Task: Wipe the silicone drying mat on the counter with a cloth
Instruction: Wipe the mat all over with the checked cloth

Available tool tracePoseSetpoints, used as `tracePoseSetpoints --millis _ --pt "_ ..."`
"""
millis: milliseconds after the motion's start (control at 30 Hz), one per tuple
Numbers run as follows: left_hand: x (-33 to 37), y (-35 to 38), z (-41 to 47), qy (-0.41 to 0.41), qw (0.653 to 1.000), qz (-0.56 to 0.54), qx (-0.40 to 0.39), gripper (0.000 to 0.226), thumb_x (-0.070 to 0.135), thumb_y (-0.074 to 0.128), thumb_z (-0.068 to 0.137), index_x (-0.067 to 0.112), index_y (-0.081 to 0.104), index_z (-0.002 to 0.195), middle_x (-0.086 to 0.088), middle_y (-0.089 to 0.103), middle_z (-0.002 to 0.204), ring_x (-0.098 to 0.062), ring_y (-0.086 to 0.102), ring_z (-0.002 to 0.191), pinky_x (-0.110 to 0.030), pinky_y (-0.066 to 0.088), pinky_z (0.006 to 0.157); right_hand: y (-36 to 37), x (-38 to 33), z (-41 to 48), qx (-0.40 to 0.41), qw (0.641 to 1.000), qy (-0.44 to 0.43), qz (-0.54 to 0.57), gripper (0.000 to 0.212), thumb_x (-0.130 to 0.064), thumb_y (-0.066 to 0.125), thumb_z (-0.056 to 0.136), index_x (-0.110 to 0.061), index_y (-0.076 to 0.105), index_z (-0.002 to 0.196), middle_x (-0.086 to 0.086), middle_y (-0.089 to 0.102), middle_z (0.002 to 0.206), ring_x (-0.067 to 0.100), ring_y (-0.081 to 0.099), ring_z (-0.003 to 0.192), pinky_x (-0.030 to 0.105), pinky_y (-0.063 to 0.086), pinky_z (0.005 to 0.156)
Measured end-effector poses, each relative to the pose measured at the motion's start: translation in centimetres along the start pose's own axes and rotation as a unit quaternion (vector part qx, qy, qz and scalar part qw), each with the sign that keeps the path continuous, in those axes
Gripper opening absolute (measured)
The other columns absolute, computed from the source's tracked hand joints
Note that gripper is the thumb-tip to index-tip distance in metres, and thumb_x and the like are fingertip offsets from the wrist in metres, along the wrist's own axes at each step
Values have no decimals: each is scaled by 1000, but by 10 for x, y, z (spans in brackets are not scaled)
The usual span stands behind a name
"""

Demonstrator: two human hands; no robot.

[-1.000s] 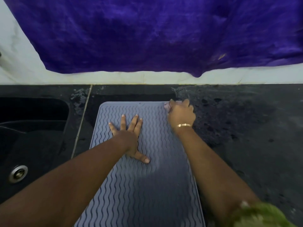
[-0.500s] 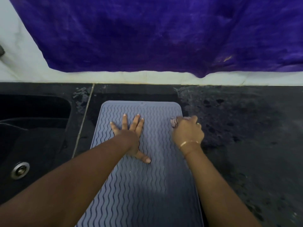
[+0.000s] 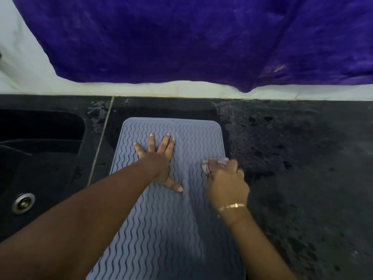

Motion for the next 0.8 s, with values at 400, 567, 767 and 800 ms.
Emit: tracePoseSetpoints --millis 400,567,767,800 --pt "30 -11 -18 144 983 46 104 116 71 58 73 24 -12 151 -2 -13 160 -23 -11 147 -46 -6 117 -12 -27 128 -14 1000 -4 24 44 -32 60 88 -25 52 131 15 34 136 37 41 121 46 49 88" --pt "31 -10 -16 146 983 43 98 125 78 59 65 24 -14 151 -1 -15 160 -24 -11 147 -47 -5 117 -2 -22 35 4 997 -75 15 41 -28 50 91 -29 46 132 14 35 132 35 43 113 42 50 81" --pt "34 -7 -18 132 984 58 106 135 80 62 59 21 -19 150 -5 -19 159 -27 -15 146 -49 -7 116 1 -8 -30 14 996 -59 65 42 -30 50 91 -36 47 132 10 39 129 32 45 112 39 52 80" --pt "35 -8 -19 130 983 67 108 134 79 62 60 20 -19 150 -6 -19 159 -28 -14 146 -48 -7 116 -2 -12 -15 19 996 -58 67 37 -32 49 91 -34 50 128 10 39 127 32 46 111 39 52 79"
Point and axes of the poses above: each hand's wrist, its own z-axis towards the middle knuckle, its own y-axis out of the palm, x = y × z, the point moved 10 cm from there along z, towards the middle knuckle
